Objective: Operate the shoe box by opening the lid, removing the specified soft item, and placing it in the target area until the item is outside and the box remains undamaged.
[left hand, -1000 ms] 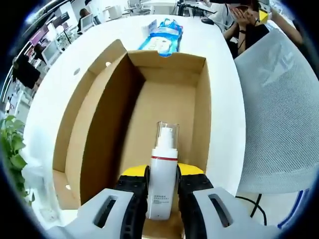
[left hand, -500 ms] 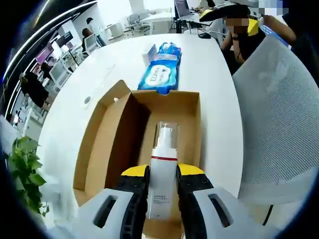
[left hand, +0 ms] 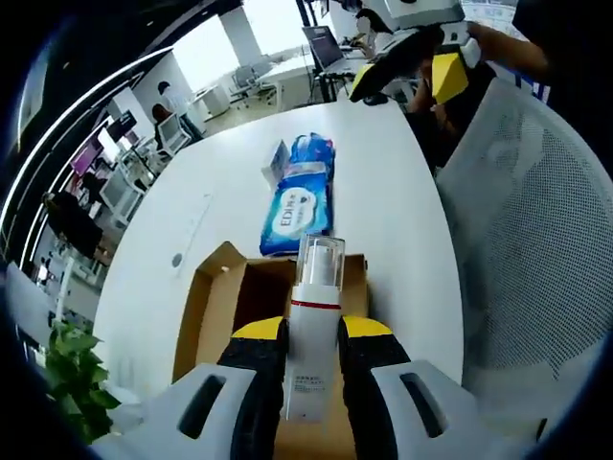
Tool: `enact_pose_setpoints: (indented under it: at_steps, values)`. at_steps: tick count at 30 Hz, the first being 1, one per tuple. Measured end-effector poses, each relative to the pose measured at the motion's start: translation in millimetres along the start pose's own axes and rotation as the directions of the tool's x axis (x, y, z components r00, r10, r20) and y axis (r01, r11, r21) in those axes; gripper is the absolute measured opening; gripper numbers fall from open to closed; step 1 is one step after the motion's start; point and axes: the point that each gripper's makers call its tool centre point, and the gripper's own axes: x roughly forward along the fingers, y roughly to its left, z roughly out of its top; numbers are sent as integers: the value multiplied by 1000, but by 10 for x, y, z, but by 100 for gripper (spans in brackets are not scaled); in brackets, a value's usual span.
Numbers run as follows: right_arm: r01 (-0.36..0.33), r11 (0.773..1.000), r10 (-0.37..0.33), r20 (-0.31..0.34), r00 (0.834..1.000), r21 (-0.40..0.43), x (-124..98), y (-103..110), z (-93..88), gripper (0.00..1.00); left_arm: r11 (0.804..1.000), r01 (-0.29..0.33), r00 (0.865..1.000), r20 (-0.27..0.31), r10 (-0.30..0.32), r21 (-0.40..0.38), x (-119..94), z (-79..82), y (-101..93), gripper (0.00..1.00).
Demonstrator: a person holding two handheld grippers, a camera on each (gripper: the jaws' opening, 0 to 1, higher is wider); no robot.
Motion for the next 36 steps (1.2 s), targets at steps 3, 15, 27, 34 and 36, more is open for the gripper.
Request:
enact_pose_setpoints:
  at_steps: [3, 15, 27, 34, 36]
  values:
    - [-14, 1000, 14, 4, 1000, 24, 21, 36, 14, 46, 1000, -12, 1000, 21, 12, 15, -11, 90, -22, 20]
    - [-64, 984, 61, 25, 998, 165, 219, 219, 58, 33, 990, -88, 989, 125, 73, 114, -110, 434, -151, 20]
    - [-99, 983, 98, 14, 995, 158, 342, 276, 54, 27, 976, -86, 977, 210, 43, 199, -160, 698, -344, 20]
    - [-106, 982, 105, 14, 994, 159, 362, 300, 63, 20, 970, -100, 966, 255, 42, 220, -165, 831, -405, 21]
    - [-107, 981, 106, 10, 994, 164, 351, 290, 61, 18, 964, -116, 964, 261, 52, 239, -164, 841, -406, 21]
